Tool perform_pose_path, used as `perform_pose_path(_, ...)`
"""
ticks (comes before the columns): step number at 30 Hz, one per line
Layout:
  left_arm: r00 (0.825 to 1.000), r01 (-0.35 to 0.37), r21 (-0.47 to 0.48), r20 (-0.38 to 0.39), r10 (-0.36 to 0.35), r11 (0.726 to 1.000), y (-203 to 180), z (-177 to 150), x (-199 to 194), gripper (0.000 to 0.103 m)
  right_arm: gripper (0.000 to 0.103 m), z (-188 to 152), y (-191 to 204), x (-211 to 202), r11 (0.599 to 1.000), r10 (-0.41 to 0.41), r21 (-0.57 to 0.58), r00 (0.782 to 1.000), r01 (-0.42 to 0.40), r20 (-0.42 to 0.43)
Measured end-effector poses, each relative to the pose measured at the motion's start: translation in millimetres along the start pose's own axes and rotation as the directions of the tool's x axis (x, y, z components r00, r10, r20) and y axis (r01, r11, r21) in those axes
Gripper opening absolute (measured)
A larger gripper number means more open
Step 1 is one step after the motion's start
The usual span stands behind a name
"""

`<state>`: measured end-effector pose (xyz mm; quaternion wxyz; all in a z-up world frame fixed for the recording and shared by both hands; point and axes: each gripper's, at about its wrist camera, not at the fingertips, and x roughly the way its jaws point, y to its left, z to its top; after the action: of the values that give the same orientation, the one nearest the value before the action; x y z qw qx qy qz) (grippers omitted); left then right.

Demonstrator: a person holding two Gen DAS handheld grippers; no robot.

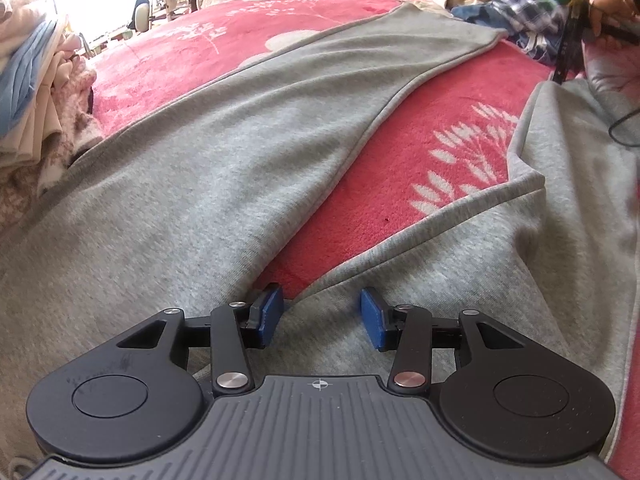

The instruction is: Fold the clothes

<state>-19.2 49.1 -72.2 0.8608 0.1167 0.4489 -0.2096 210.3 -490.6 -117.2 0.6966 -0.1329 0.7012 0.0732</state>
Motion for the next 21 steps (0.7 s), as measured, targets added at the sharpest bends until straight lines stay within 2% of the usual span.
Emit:
perform_pose_path(1,1.0,0.004,-0.003,0.004,-0.004,1.0,1,-1,0,0.044,0.01,-5,7,-4,1.0,-0.006,-0.02,1.0,0.007,0.026)
perform_pose_path(2,1.0,0.007,-0.006,0.007,-0.007,1.0,1,-1,0,0.044,0.002,-10,17,-8,0.997,-0.059,-0.047,0.997,0.062,0.057)
perform_pose_path(4,1.0,0.012,-0.012,0.012,-0.012,1.0,2,-2,0,0.044,0.001,-20,35,-19,0.978,-0.17,-0.101,0.977,0.183,0.126)
perform_pose_path(6,1.0,0.015,-0.017,0.015,-0.014,1.0,3,-2,0,0.044,0.0,-30,50,-32,0.939,-0.279,-0.149,0.939,0.311,0.202)
perform_pose_path(9,1.0,0.007,-0.019,0.013,-0.007,1.0,2,-2,-1,0.045,0.0,-42,52,-38,0.849,-0.447,-0.173,0.854,0.499,0.267)
perform_pose_path(11,1.0,-0.006,-0.026,0.007,0.006,1.0,1,-2,-1,0.045,0.0,-48,47,-39,0.77,-0.554,-0.173,0.779,0.614,0.294)
perform_pose_path(13,1.0,-0.022,-0.035,-0.001,0.021,0.999,0,-2,-2,0.045,0.0,-54,42,-40,0.683,-0.644,-0.167,0.695,0.711,0.321)
perform_pose_path(15,0.999,-0.033,-0.05,-0.007,0.033,0.998,-1,-2,-2,0.045,0.0,-63,44,-51,0.743,-0.597,-0.098,0.721,0.662,0.351)
perform_pose_path(18,0.999,-0.046,-0.063,-0.014,0.045,0.997,-1,-2,-1,0.045,0.0,-68,37,-68,0.865,-0.475,0.035,0.794,0.501,0.379)
perform_pose_path(20,0.998,-0.053,-0.065,-0.019,0.051,0.997,-2,-1,-1,0.045,0.002,-73,35,-77,0.916,-0.392,0.09,0.825,0.391,0.407)
perform_pose_path(21,0.998,-0.056,-0.064,-0.022,0.055,0.996,-2,-1,-2,0.045,0.004,-77,40,-87,0.938,-0.342,0.103,0.831,0.332,0.439)
